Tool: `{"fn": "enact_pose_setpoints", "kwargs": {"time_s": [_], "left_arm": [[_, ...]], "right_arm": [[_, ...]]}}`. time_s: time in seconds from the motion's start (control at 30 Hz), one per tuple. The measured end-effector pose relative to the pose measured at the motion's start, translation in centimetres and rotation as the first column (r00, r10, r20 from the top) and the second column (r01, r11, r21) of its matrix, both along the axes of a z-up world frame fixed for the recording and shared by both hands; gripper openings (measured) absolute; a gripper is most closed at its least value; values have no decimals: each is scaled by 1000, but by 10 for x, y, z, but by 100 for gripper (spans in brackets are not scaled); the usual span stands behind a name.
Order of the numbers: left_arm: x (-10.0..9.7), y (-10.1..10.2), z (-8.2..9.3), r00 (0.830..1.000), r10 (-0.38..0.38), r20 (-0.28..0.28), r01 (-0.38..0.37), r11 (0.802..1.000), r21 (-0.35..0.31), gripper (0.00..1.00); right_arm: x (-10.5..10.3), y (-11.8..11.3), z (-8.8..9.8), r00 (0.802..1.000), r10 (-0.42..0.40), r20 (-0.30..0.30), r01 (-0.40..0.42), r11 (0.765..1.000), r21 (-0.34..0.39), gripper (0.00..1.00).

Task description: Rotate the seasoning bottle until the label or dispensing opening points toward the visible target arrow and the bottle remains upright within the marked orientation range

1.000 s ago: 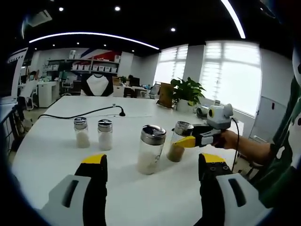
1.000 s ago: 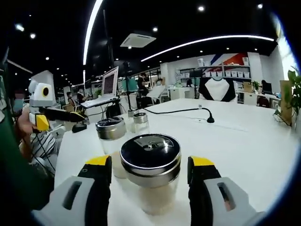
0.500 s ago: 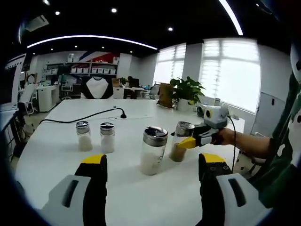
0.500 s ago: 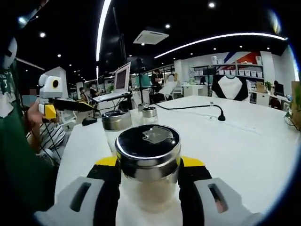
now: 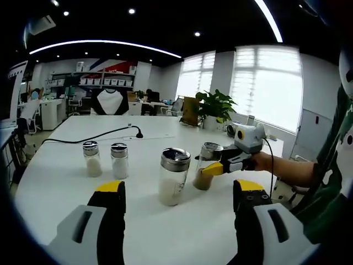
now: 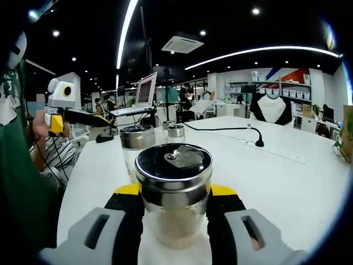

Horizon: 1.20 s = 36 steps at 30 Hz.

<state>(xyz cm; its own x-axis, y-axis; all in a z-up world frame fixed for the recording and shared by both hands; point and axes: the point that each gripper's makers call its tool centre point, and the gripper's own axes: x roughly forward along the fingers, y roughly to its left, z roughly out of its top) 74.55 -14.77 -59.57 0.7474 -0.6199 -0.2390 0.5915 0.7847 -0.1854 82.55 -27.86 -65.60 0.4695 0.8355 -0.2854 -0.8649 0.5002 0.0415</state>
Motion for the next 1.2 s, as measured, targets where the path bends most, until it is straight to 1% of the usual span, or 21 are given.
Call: {"fn": "enact_pose_setpoints", "kwargs": {"time_s": [0.33,0.47,0.5,0.57,0.93,1.2], "left_arm": [[-2,0,0,1000,7,-4,-7,1000,0,84],[-2,-1,0,1000,8,-5,-8,1000,2,84],[-2,-1,0,1000,7,-6,-7,1000,2,84],[-2,-1,0,1000,7,-5,-7,1000,2,84],[0,0,-1,1000,13,-9,-13,1000,-1,84],[0,1,-2,1000,16,-13,-16,1000,1,84]], "right_arm": [[1,-1,-1,1000,-24,1,24,1000,-7,43],[1,-2,-1,999,-50,10,51,999,-18,42],[2,-3,-1,998,-58,16,58,998,-11,42],[2,-4,-1,998,-63,15,63,998,2,42],[1,-2,-1,992,-129,12,129,992,-13,42],[5,-4,-2,982,-188,10,188,982,-9,42]]}}
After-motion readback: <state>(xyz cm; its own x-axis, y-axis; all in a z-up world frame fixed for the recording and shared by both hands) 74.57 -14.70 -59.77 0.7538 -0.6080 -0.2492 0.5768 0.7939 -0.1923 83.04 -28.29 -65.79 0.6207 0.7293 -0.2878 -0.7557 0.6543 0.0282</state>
